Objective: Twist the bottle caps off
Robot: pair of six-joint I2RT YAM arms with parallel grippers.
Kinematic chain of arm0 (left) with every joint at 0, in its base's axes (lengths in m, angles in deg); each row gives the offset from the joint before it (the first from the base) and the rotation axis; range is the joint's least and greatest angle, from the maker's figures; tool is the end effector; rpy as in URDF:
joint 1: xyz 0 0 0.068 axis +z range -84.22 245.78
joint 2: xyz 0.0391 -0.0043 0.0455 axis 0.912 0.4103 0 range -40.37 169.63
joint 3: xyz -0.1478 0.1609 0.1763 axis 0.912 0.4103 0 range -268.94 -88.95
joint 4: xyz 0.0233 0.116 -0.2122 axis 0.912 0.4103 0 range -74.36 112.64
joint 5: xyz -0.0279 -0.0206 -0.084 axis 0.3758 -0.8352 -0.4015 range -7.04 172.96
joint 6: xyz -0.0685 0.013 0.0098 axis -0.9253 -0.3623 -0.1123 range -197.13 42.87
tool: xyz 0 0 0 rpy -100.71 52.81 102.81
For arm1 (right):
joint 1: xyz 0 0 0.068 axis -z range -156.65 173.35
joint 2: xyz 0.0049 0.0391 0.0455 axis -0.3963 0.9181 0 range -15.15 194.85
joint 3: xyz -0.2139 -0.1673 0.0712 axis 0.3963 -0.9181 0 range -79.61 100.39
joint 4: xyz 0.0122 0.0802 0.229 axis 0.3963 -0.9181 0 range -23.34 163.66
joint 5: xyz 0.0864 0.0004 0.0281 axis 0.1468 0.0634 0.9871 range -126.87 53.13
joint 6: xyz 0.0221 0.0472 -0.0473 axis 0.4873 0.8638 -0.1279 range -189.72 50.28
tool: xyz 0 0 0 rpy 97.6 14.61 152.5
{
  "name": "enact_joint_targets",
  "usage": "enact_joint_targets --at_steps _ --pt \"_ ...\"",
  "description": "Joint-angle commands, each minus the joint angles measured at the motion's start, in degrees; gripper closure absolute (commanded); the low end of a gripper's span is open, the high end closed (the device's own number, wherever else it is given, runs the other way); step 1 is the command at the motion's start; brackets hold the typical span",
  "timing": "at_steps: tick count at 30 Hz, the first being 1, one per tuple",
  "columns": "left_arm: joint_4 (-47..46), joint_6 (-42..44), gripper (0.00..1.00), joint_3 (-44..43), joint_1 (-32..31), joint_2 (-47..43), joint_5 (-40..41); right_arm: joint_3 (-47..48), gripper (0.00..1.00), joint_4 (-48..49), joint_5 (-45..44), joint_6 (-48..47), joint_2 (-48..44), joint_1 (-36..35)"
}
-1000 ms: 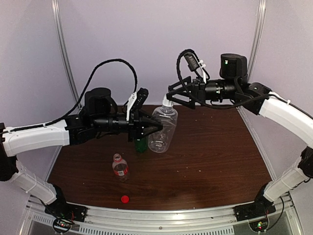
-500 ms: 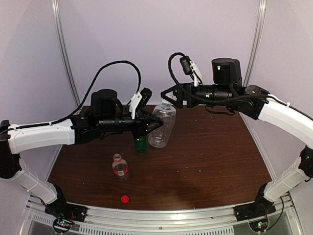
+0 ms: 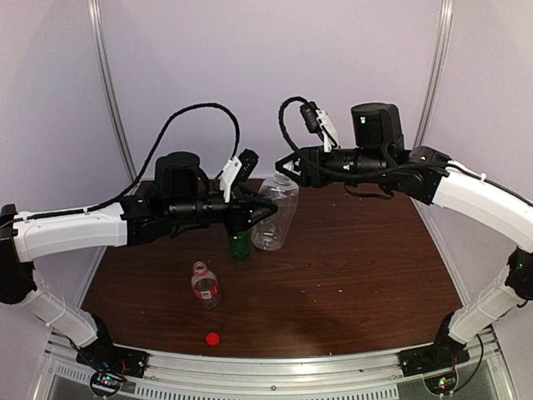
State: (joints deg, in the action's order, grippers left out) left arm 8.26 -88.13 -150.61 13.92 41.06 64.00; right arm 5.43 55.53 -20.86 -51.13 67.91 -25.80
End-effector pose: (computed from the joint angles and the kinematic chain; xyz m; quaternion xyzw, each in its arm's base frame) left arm 0.1935 -0.2765 0.3354 0.3650 0.6843 -0.4319 0.4605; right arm 0.2066 0.2633 0.4154 -0.2893 0.7416 0.4239 0.4320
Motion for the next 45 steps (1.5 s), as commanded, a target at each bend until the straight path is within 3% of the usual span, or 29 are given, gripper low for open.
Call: enact_joint_targets --at_steps 1,6,11,23,29,35,39,45 --pt "-2.3 -0.3 0.94 -1.3 -0.3 -1.0 1.2 0.5 0.61 2.7 1.2 0.3 -0.1 -0.2" --pt "-2.5 -0.3 0.94 -0.9 -0.2 -1.2 1.6 -0.2 0.74 3.6 2.5 -0.5 -0.5 -0.2" --pt "-2.4 0.0 0.94 -0.9 -0.3 -1.3 0.8 -1.6 0.78 5.2 5.0 -3.3 -1.0 0.2" --pt "-3.9 1.2 0.94 1.6 -0.2 -3.7 -9.2 -3.9 0.80 8.9 29.0 -14.0 -0.2 5.5" --pt "-4.1 1.9 0.94 1.7 -0.3 -3.9 -19.4 -3.8 0.77 10.2 44.5 -17.8 1.6 7.3" --pt "-4.8 1.6 0.94 2.0 -0.2 -3.9 -23.4 -2.9 0.73 10.8 53.3 -17.8 3.3 8.4" --pt "-5.3 1.3 0.94 2.3 -0.3 -3.9 -23.6 -2.6 0.67 10.4 54.3 -17.8 4.0 9.0" --pt "-5.4 1.1 0.94 2.3 -0.3 -3.9 -21.9 -2.9 0.60 10.3 48.4 -16.7 2.5 9.0"
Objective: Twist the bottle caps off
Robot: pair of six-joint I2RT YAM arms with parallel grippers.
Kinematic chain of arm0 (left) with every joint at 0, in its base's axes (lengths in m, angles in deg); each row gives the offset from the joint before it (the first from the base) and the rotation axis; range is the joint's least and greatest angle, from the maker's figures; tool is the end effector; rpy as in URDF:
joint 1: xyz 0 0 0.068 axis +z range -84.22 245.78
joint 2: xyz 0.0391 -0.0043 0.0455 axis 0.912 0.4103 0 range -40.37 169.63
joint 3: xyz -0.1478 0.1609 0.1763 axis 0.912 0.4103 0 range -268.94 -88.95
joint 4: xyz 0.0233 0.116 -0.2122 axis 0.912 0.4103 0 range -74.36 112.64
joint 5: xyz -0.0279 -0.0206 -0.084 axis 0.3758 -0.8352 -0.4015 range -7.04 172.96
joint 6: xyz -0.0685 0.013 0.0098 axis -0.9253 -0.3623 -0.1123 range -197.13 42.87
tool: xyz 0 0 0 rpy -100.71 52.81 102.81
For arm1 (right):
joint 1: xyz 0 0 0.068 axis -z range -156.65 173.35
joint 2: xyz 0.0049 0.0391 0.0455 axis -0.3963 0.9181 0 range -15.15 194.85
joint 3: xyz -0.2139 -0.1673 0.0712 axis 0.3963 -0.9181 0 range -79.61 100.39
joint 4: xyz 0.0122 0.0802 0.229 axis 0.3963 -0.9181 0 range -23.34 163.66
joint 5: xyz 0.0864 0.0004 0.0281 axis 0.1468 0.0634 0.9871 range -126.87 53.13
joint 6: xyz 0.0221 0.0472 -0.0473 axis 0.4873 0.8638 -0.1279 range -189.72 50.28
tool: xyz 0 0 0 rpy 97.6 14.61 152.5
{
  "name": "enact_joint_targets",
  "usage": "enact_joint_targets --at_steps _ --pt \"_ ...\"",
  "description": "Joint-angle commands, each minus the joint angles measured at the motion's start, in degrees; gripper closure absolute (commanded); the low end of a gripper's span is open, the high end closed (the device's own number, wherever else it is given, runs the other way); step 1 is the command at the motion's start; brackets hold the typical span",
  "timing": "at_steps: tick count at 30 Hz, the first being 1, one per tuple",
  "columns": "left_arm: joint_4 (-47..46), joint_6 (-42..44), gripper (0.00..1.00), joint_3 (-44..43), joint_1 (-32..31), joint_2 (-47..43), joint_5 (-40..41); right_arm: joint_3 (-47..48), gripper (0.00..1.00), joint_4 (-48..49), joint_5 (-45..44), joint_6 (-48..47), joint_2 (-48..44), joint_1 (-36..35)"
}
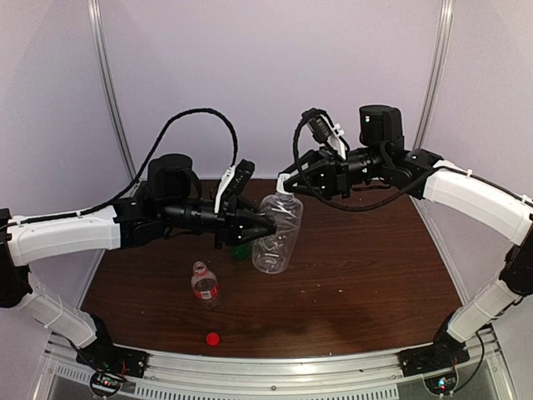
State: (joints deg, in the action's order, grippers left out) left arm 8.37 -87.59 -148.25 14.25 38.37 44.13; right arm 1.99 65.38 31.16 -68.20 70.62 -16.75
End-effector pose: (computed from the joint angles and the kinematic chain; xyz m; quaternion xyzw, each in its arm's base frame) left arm 0.1679 -0.2692 0.3370 0.4529 0.6140 -0.5268 0.3747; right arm 0.2120 0.2484 0.4077 -0.5441 0.4942 0.5920 0.3304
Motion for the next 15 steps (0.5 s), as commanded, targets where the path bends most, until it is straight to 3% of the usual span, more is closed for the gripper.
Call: enact_joint_targets --at_steps 1,9,15 --pt "-5.5 0.5 0.94 0.0 -0.6 -1.2 -1.7 0.5 0.58 0.5 -4.6 0.8 -0.5 -0.1" --pt "-5.0 0.5 0.94 -0.6 -0.6 -0.5 1.1 -0.5 0.39 0.5 -8.7 3.8 -3.4 -0.1" --pt "-3.5 0.8 0.94 -1.8 -0.6 0.2 6.4 -0.5 0.29 -1.3 -17.7 8.0 -6.5 -0.2"
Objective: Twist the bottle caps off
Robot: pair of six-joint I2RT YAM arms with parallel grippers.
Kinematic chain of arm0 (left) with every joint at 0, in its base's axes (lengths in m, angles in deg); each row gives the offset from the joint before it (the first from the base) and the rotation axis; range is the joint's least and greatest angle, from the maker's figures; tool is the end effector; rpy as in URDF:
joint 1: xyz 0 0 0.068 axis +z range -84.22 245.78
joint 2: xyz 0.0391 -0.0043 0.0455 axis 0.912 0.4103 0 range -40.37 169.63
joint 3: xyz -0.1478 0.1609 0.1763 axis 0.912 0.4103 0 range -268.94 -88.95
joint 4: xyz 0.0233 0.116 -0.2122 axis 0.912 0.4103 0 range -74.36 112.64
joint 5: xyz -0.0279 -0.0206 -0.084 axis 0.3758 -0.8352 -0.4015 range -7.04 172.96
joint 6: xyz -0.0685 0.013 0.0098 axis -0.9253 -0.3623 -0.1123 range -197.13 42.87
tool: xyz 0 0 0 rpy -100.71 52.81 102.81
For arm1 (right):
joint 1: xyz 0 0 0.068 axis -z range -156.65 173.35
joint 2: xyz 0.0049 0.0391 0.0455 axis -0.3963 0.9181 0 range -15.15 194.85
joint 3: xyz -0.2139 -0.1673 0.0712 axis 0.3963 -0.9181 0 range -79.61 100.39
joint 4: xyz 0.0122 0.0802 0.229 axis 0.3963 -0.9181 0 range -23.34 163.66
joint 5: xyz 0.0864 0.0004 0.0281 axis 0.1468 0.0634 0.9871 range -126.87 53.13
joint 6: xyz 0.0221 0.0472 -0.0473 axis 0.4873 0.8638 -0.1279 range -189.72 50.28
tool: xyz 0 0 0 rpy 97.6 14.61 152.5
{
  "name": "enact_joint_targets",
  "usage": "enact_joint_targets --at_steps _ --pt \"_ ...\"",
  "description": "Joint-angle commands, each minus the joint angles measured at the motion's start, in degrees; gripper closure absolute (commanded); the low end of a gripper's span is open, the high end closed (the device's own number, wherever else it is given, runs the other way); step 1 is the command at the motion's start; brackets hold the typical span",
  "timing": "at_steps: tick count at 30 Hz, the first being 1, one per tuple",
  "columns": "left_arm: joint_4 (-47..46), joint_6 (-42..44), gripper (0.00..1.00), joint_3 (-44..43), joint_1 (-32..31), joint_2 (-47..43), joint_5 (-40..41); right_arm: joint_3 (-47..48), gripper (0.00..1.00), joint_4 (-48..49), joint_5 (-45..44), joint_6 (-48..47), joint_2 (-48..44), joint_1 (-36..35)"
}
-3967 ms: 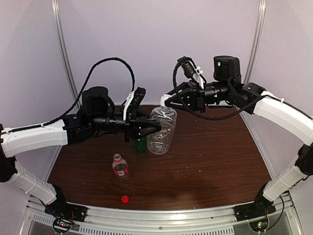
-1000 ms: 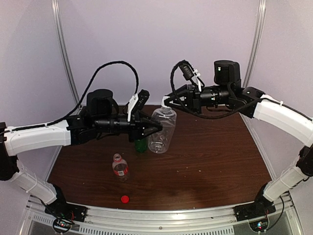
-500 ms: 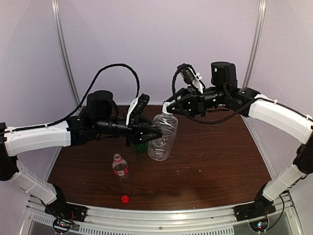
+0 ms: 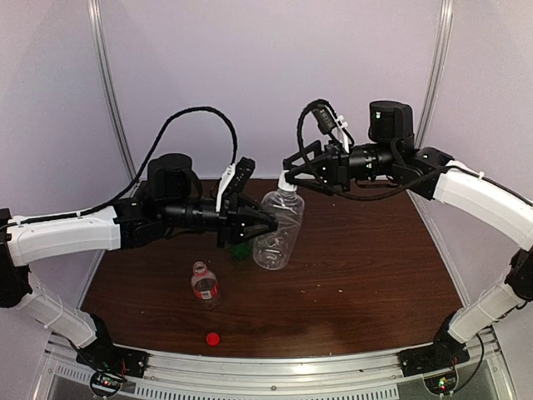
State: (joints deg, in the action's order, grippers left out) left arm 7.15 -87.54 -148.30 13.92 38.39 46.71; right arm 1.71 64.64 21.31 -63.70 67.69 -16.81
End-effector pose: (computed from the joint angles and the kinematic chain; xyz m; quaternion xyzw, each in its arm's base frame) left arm 0.1693 -0.2706 0.3394 0.4446 0.6154 -0.5182 0.3938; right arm 0.2094 0.2408 0.4184 -0.4943 0.5513 0.5629 0.3672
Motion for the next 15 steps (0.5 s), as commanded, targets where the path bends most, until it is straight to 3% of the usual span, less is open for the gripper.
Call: enact_joint_targets --at_steps 1,11,15 --pt "-2.2 0.8 0.94 -1.9 -0.3 0.2 4.6 -0.1 0.28 -0.9 -9.6 4.5 -4.1 -0.1" --pt "-1.3 -0.1 0.94 -3.1 -0.3 1.1 13.2 3.5 0.23 -7.3 -35.3 12.5 -4.5 -4.6" --pt "-1.4 -0.5 0.95 -3.1 -0.2 1.4 15.5 5.0 0.19 -9.2 -40.3 12.6 -3.2 -7.0"
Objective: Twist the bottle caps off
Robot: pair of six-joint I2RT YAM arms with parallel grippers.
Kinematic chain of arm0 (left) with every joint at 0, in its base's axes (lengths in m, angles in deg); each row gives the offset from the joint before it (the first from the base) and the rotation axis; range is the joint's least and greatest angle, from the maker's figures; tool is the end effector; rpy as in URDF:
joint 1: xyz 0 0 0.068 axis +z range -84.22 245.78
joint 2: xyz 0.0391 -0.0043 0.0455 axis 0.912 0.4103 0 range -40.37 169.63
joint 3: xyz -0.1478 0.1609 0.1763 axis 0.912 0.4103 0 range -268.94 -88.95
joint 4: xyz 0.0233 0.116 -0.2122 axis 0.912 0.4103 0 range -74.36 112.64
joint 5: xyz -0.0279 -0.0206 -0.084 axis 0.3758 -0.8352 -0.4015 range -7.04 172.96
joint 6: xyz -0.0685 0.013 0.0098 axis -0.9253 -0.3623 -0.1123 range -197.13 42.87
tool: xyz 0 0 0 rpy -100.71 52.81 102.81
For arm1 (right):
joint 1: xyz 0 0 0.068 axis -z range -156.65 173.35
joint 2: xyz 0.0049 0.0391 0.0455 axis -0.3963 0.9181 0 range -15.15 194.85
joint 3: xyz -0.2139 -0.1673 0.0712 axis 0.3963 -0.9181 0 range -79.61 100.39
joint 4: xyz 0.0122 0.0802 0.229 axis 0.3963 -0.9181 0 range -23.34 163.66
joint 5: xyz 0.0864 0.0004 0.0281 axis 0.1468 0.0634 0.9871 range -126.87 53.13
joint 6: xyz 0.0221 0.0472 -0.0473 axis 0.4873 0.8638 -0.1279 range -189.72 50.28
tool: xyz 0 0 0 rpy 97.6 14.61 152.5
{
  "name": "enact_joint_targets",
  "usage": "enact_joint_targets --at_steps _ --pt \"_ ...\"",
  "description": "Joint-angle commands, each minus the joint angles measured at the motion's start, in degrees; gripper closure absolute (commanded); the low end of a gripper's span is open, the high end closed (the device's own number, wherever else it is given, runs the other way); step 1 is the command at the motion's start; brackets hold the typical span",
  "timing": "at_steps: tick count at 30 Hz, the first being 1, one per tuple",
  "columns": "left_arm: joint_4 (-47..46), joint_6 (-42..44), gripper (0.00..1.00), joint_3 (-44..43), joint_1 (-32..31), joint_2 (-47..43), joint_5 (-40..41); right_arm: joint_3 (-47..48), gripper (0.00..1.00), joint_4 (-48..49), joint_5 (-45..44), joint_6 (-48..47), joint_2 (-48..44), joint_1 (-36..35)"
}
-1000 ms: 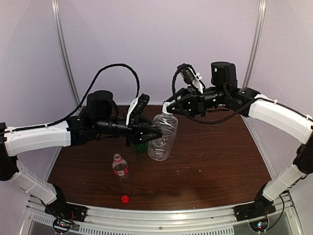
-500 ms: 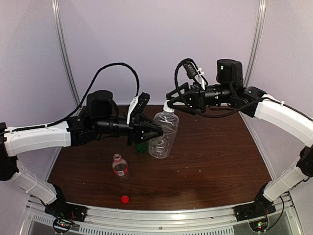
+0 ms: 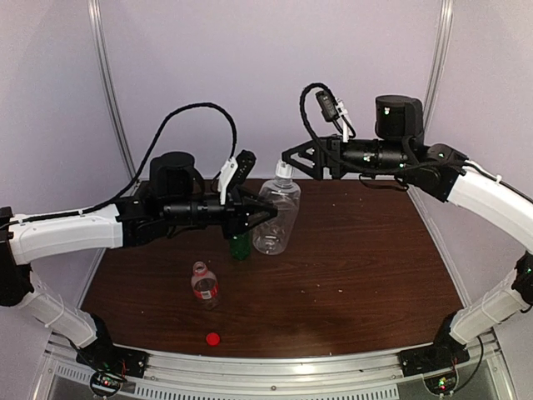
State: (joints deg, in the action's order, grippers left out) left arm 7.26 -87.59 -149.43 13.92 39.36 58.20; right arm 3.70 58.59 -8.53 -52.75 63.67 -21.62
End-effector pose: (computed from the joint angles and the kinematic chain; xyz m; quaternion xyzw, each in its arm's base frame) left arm 0.1835 -0.2726 0.3399 0.3939 0.6561 -0.4634 0.4469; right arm 0.1997 0.2382 0.4350 -0.3322 0.6859 0.4802 0.4343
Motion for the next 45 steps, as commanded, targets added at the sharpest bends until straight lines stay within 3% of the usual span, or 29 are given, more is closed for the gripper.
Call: enact_joint_targets --at_steps 1,6,24,34,45 --pt "-1.5 -0.5 0.95 -2.0 -0.3 0.4 4.4 3.2 0.18 -3.3 -10.9 1.7 1.2 -2.7" --pt "-1.4 -0.7 0.95 -2.0 -0.3 0.6 5.7 3.9 0.21 -3.4 -11.9 1.4 2.9 -4.5" --pt "-1.3 -0.4 0.95 -1.3 -0.2 -0.4 6.5 3.3 0.78 -0.8 -8.8 -0.3 4.0 -5.1" --pt "-2.3 0.4 0.95 0.5 -0.3 -2.2 3.6 2.2 0.83 0.9 0.5 -8.3 4.1 -3.8" --pt "-2.2 2.6 0.95 2.2 -0.3 -5.3 -9.4 3.1 0.81 1.0 32.1 -21.8 8.0 0.7"
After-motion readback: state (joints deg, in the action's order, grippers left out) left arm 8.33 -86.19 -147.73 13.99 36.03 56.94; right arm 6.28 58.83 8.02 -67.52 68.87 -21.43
